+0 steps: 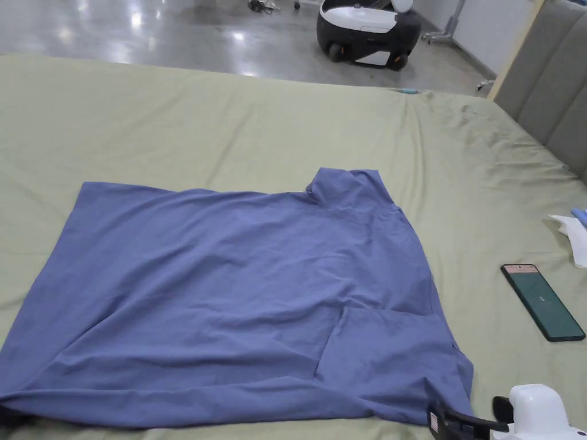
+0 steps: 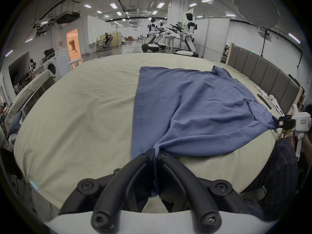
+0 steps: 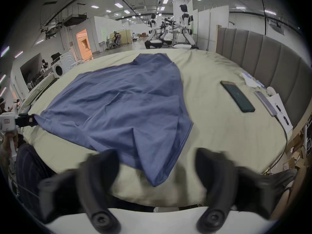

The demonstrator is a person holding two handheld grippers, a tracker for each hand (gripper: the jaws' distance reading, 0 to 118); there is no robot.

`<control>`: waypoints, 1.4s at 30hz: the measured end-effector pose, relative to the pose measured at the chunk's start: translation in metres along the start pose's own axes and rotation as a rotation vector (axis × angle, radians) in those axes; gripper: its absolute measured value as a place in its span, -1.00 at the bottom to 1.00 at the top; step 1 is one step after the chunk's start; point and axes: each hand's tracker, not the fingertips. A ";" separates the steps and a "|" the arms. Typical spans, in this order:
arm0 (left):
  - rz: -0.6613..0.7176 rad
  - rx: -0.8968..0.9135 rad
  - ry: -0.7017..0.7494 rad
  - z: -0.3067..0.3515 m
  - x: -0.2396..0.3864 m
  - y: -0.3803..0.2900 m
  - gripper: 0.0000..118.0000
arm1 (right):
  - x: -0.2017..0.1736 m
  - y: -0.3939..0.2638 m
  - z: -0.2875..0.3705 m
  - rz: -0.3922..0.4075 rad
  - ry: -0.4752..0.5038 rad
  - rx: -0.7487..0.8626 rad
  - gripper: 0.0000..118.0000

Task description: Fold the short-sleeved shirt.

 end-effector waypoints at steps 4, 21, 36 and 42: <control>0.015 -0.015 -0.037 -0.001 0.000 0.004 -0.92 | 0.009 0.004 -0.012 -0.078 0.040 -0.065 -0.93; -0.137 -0.073 -0.057 -0.050 -0.019 0.163 -0.92 | 0.040 0.182 -0.033 -0.019 0.059 -0.069 -0.93; -0.216 -0.230 0.046 -0.155 0.002 0.183 0.48 | 0.028 0.187 -0.145 0.018 0.017 -0.147 1.00; -0.157 0.286 0.070 -0.017 0.022 0.118 0.55 | 0.005 0.134 -0.036 0.062 0.036 0.186 0.93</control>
